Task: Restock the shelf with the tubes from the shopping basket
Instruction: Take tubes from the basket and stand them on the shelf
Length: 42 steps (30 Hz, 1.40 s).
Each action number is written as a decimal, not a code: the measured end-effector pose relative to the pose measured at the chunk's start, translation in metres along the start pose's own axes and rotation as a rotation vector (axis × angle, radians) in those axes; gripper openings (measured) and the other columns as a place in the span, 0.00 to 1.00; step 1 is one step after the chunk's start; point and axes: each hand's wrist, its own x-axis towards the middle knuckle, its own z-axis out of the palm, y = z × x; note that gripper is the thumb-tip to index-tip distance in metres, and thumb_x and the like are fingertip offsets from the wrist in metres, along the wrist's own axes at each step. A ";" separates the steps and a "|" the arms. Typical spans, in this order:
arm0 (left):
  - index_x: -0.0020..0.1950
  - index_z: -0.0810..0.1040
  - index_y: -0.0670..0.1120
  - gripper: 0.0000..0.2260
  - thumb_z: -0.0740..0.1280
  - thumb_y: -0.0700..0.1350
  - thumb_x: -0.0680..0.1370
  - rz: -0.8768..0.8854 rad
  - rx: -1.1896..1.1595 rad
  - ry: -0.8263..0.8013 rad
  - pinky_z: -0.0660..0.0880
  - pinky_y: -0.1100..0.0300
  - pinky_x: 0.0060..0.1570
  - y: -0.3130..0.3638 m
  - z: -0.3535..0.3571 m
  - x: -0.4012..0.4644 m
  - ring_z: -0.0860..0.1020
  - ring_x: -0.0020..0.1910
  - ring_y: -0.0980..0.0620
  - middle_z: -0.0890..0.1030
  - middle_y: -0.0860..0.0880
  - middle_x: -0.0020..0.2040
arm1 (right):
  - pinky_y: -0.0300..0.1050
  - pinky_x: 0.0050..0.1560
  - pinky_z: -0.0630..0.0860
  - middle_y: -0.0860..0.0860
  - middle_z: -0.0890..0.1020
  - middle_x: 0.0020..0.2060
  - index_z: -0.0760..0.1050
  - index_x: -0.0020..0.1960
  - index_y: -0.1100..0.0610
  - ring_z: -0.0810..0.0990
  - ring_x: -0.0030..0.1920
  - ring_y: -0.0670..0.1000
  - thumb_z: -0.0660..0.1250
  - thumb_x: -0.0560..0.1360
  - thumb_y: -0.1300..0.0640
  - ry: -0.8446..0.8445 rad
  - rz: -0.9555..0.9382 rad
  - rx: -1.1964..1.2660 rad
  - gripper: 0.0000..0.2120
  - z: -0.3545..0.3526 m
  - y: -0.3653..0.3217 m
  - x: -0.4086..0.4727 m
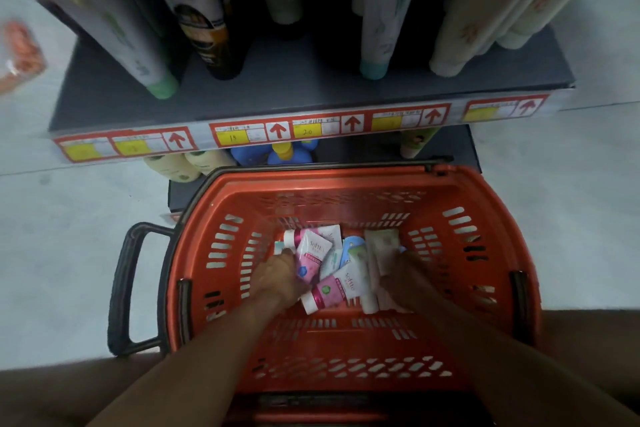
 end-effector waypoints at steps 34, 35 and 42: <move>0.61 0.79 0.52 0.23 0.79 0.58 0.71 0.515 -0.567 0.890 0.71 0.68 0.39 0.075 -0.242 -0.221 0.80 0.49 0.57 0.82 0.55 0.52 | 0.52 0.46 0.82 0.48 0.82 0.54 0.66 0.64 0.49 0.83 0.53 0.50 0.75 0.70 0.46 0.815 -0.727 0.249 0.28 -0.195 -0.155 -0.247; 0.61 0.79 0.53 0.23 0.79 0.58 0.70 0.530 -0.569 0.911 0.72 0.68 0.40 0.077 -0.252 -0.226 0.79 0.49 0.58 0.82 0.56 0.52 | 0.52 0.47 0.82 0.47 0.82 0.53 0.66 0.64 0.47 0.83 0.52 0.50 0.74 0.70 0.45 0.824 -0.743 0.265 0.28 -0.203 -0.163 -0.253; 0.61 0.78 0.54 0.23 0.78 0.59 0.70 0.600 -0.606 1.045 0.81 0.56 0.45 0.094 -0.332 -0.239 0.80 0.47 0.59 0.82 0.57 0.50 | 0.56 0.52 0.83 0.47 0.80 0.59 0.63 0.65 0.44 0.81 0.58 0.50 0.75 0.71 0.45 0.891 -0.865 0.338 0.29 -0.260 -0.220 -0.275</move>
